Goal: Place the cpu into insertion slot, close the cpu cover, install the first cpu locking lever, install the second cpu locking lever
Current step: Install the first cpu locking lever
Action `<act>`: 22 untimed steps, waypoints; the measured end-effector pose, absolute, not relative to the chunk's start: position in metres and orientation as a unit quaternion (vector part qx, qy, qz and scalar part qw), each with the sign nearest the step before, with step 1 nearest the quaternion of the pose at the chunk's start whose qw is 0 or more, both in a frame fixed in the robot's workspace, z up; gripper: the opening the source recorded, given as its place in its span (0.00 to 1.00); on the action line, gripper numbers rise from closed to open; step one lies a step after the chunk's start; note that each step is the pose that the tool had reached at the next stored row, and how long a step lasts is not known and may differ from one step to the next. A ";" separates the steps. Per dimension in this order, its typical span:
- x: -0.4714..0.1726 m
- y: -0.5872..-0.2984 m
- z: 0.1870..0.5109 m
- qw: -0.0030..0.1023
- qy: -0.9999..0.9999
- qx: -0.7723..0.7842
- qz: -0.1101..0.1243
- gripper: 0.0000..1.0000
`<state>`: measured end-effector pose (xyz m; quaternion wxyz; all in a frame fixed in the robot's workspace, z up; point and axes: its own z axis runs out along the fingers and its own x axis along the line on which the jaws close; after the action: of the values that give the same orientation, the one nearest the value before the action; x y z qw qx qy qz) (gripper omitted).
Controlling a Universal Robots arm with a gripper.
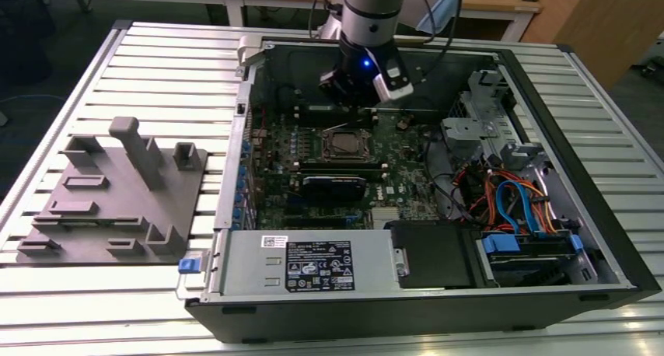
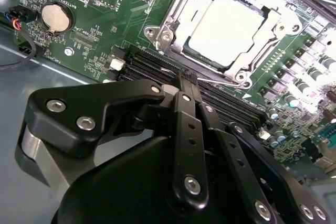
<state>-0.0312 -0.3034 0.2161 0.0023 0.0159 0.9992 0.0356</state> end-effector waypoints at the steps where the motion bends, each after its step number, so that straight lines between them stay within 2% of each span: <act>1: -0.031 -0.303 0.216 0.002 0.999 0.016 0.036 0.10; 22: -0.025 -0.303 0.206 0.002 0.999 0.017 0.036 0.10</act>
<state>-0.0252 -0.3034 0.2063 0.0022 0.0169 0.9992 0.0356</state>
